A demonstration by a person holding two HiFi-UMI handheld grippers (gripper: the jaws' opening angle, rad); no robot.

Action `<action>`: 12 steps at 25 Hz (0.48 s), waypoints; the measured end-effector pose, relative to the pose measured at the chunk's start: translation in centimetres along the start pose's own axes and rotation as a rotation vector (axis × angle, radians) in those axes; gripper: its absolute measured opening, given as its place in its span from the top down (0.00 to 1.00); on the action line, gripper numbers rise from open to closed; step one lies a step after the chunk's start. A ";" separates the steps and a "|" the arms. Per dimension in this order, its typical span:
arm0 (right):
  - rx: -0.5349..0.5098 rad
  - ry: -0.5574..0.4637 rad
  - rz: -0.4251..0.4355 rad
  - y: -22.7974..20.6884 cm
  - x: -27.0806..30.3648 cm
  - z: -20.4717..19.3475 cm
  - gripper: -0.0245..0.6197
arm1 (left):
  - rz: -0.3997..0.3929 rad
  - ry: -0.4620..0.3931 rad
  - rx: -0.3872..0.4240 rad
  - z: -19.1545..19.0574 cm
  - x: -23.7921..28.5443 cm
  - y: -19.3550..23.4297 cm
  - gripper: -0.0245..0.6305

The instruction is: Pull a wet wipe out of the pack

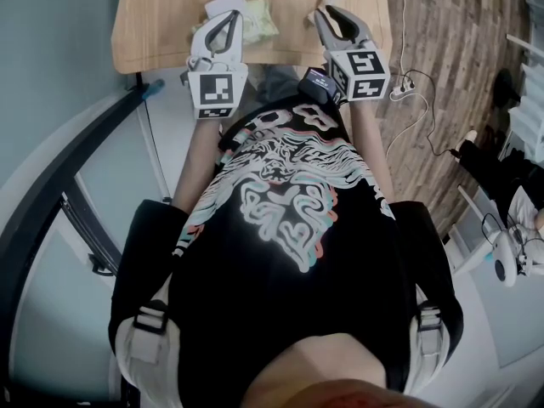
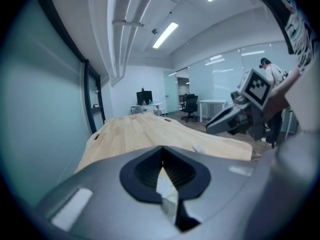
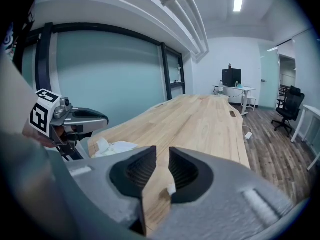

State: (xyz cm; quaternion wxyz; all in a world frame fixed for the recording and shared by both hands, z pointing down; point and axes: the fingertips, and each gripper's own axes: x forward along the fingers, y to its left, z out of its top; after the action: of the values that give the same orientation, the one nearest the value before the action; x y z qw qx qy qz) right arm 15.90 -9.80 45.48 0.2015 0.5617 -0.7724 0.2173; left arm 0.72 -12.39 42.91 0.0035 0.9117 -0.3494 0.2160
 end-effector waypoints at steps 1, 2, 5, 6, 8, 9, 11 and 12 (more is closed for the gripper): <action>0.001 -0.002 0.002 -0.1 0.0 0.1 0.84 | 0.000 0.000 0.002 0.0 0.1 0.0 0.98; 0.003 -0.006 0.002 -0.2 0.0 0.3 0.84 | 0.000 -0.001 0.003 0.1 0.2 0.1 0.98; 0.009 -0.032 -0.004 -0.6 -0.3 1.1 0.84 | 0.003 -0.006 0.000 0.6 0.4 0.2 0.98; 0.006 -0.041 -0.008 -0.7 -0.5 1.4 0.84 | 0.004 -0.010 0.001 0.8 0.4 0.2 0.98; -0.002 -0.052 -0.015 -0.9 -0.7 1.9 0.84 | 0.004 -0.019 0.005 1.4 0.5 0.3 0.98; -0.007 -0.058 -0.017 -1.0 -0.8 2.2 0.85 | 0.004 -0.023 0.007 1.6 0.6 0.3 0.98; -0.014 -0.073 -0.017 -1.0 -1.1 2.7 0.85 | 0.005 -0.033 0.014 2.2 0.6 0.4 0.98; -0.016 -0.085 -0.013 -1.0 -1.3 3.1 0.85 | 0.006 -0.038 0.018 2.5 0.6 0.4 0.98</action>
State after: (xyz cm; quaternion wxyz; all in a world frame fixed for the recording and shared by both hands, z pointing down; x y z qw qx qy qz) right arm 17.02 -10.81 42.35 0.1745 0.5740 -0.7783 0.1855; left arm 1.86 -13.49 40.88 -0.0118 0.9147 -0.3501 0.2015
